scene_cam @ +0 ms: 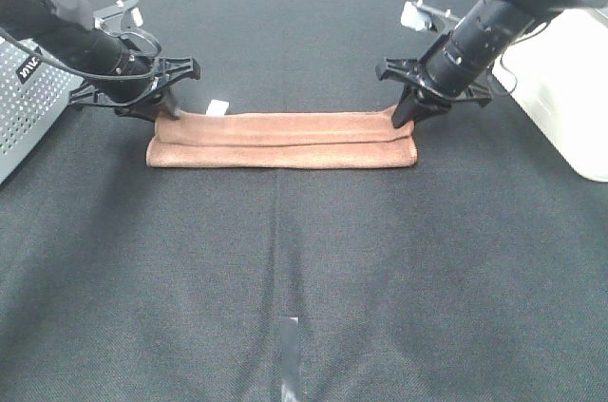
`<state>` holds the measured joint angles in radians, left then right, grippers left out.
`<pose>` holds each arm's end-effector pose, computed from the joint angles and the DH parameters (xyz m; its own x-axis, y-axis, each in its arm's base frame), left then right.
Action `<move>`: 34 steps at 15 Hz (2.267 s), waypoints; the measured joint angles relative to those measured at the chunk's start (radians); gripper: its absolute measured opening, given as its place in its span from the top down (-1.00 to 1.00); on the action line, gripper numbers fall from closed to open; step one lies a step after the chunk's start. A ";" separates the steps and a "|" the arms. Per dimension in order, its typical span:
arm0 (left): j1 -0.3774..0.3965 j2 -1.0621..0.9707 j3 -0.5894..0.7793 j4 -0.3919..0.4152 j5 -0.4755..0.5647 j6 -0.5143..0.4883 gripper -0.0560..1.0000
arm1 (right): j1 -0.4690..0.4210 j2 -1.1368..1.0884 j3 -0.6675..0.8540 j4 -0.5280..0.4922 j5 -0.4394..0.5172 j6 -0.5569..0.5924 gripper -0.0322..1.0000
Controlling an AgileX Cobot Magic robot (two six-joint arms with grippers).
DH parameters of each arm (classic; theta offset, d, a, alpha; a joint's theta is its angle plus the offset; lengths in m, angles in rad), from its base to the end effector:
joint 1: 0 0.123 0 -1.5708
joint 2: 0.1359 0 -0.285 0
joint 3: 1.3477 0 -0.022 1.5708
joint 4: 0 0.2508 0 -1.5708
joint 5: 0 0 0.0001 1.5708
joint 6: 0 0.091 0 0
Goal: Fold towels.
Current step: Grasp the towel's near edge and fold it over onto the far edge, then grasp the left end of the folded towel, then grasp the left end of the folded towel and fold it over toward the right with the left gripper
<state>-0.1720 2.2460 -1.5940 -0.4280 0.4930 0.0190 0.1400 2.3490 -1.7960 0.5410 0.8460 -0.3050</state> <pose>0.4668 -0.0993 0.1276 -0.8801 -0.2006 -0.4302 -0.0464 0.9384 -0.3425 0.4776 0.1028 0.1247 -0.9512 -0.0651 -0.3018 -0.1847 0.9032 0.3874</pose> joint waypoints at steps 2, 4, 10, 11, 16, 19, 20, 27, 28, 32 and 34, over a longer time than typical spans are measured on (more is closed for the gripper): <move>0.001 0.000 -0.005 0.000 -0.008 0.000 -0.28 | -0.001 0.001 -0.005 -0.002 0.007 0.001 -0.22; 0.001 0.000 -0.005 0.024 0.011 -0.006 -0.56 | -0.001 -0.004 -0.019 -0.023 0.020 0.001 -0.79; 0.001 0.023 -0.006 0.064 0.054 -0.064 -0.61 | -0.001 -0.031 -0.029 -0.085 0.085 0.001 -0.95; 0.001 0.032 -0.006 0.063 0.055 -0.064 -0.61 | -0.001 -0.031 -0.029 -0.086 0.085 0.002 -0.95; 0.002 0.067 -0.011 -0.035 0.046 -0.054 -0.41 | -0.001 -0.031 -0.029 -0.086 0.084 0.002 -0.95; 0.002 0.073 -0.011 -0.037 0.047 -0.049 0.10 | -0.001 -0.031 -0.029 -0.086 0.084 0.002 -0.95; 0.002 0.077 -0.011 -0.035 0.051 -0.049 0.31 | -0.001 -0.031 -0.029 -0.087 0.084 0.002 -0.95; 0.001 0.054 -0.011 0.039 0.088 -0.049 0.76 | -0.001 -0.031 -0.029 -0.084 0.085 0.002 -0.95; 0.001 0.029 -0.011 0.096 0.112 -0.065 0.76 | -0.001 -0.031 -0.029 -0.084 0.085 0.002 -0.95; 0.018 -0.066 -0.015 0.252 0.177 -0.158 0.76 | -0.001 -0.031 -0.029 -0.084 0.086 0.026 -0.95; 0.031 -0.096 -0.048 0.321 0.275 -0.200 0.76 | -0.001 -0.031 -0.029 -0.082 0.086 0.051 -0.95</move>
<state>-0.1410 2.1500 -1.6420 -0.1070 0.7680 -0.1810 0.1390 2.3180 -1.8250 0.4590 0.9320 -0.2540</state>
